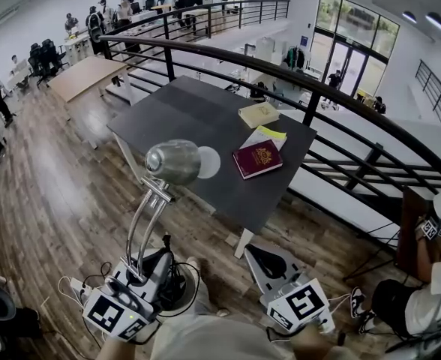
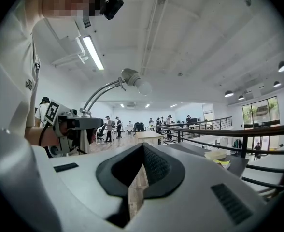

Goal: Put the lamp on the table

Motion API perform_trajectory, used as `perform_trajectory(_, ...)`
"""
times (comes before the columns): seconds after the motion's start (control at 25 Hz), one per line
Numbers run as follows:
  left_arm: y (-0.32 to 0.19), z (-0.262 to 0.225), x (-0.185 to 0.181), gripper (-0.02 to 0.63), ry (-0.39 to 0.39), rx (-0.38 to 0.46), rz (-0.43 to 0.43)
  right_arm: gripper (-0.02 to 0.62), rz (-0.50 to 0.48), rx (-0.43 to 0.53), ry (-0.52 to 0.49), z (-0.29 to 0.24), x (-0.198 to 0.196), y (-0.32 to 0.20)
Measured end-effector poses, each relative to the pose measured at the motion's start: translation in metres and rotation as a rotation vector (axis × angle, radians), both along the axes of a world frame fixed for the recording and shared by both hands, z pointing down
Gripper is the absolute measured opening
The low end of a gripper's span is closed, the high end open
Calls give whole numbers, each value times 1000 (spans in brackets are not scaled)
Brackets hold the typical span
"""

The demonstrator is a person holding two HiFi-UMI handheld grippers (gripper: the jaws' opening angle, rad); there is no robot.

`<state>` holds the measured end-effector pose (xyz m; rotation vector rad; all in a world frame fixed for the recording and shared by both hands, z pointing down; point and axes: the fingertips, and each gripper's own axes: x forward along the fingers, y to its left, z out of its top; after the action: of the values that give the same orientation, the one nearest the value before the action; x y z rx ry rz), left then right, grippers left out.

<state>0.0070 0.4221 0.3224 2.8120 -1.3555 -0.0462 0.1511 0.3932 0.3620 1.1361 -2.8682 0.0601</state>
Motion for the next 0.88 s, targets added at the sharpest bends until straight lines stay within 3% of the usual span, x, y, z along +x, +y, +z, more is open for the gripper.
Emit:
perform_trajectory(0.56, -55, 35, -3, 1, 27, -1, 37, -2, 30, 3, 0, 37, -1, -49)
perform_trajectory(0.88, -120, 36, -22, 1, 30, 6, 59, -2, 41, -19, 20, 44, -21, -109)
